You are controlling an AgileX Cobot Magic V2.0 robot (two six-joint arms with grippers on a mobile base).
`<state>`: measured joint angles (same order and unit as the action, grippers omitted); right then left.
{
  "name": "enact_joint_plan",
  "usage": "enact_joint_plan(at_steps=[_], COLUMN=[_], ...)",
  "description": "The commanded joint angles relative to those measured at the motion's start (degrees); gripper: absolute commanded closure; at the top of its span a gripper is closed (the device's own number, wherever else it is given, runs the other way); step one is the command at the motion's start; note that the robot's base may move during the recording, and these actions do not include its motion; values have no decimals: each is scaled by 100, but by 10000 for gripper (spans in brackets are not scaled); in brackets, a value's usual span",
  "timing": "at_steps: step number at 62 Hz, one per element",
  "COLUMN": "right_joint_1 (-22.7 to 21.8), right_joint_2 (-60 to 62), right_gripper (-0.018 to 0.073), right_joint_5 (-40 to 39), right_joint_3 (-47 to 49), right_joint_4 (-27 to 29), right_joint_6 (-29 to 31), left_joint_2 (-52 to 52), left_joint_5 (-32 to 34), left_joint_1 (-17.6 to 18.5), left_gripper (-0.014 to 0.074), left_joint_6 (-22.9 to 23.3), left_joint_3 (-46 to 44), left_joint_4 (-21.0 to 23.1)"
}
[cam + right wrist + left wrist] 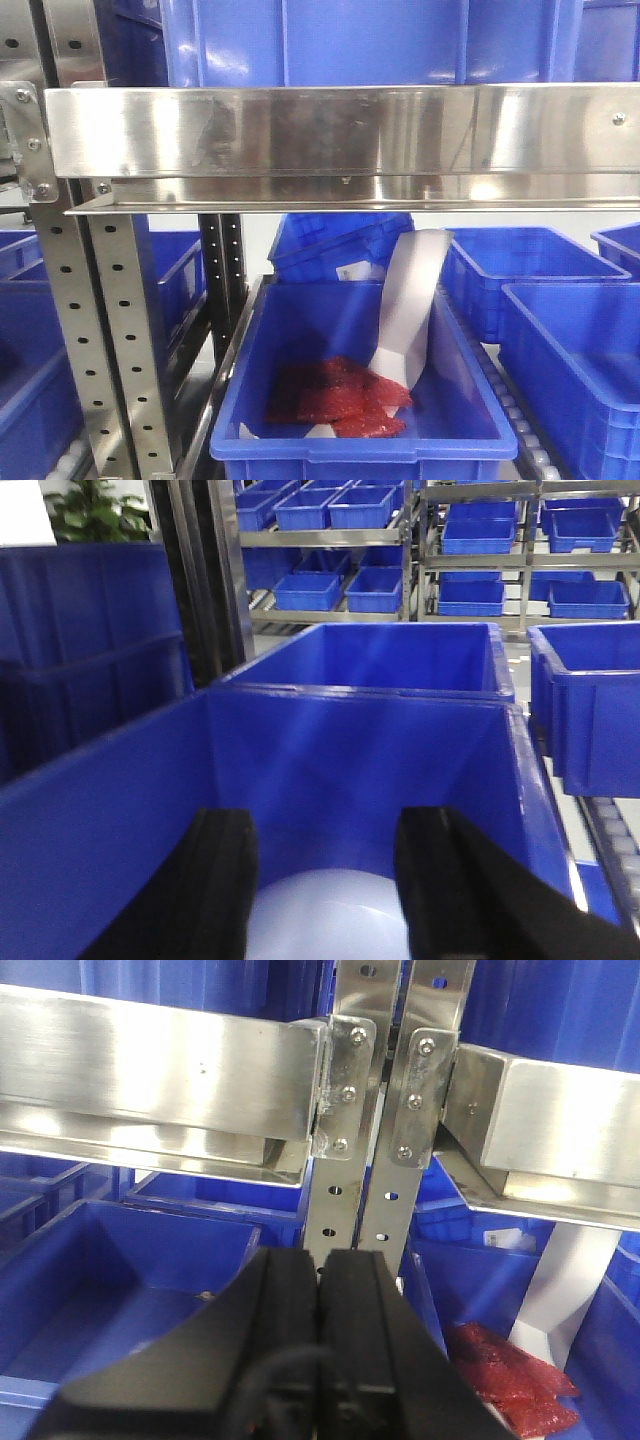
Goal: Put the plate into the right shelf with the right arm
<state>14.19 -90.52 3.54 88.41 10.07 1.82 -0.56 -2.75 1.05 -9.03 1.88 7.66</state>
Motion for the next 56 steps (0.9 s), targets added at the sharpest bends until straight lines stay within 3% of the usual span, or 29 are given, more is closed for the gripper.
enact_joint_plan(at_steps=[1,12,30,44,56], right_joint_1=[-10,-65,-78,-150,-602], right_joint_2=[376,389,870,2094,3341], right_gripper=[214,520,505,505,505], right_joint_5=[-659,-570,-595,-1416,-1602], right_joint_3=[234,214,-700,-2592,-4146], right_joint_4=[112,112,92,-329,-355], right_joint_6=[-33,-33,-33,-33,-33], left_joint_2=[-59,-59,-59,-59,-59], left_joint_5=[516,516,516,516,516], left_joint_1=[11,11,11,11,11], left_gripper=[724,724,724,724,724], left_joint_6=[40,40,40,40,40], left_joint_3=[59,59,59,59,59], left_joint_4=[47,47,47,47,47])
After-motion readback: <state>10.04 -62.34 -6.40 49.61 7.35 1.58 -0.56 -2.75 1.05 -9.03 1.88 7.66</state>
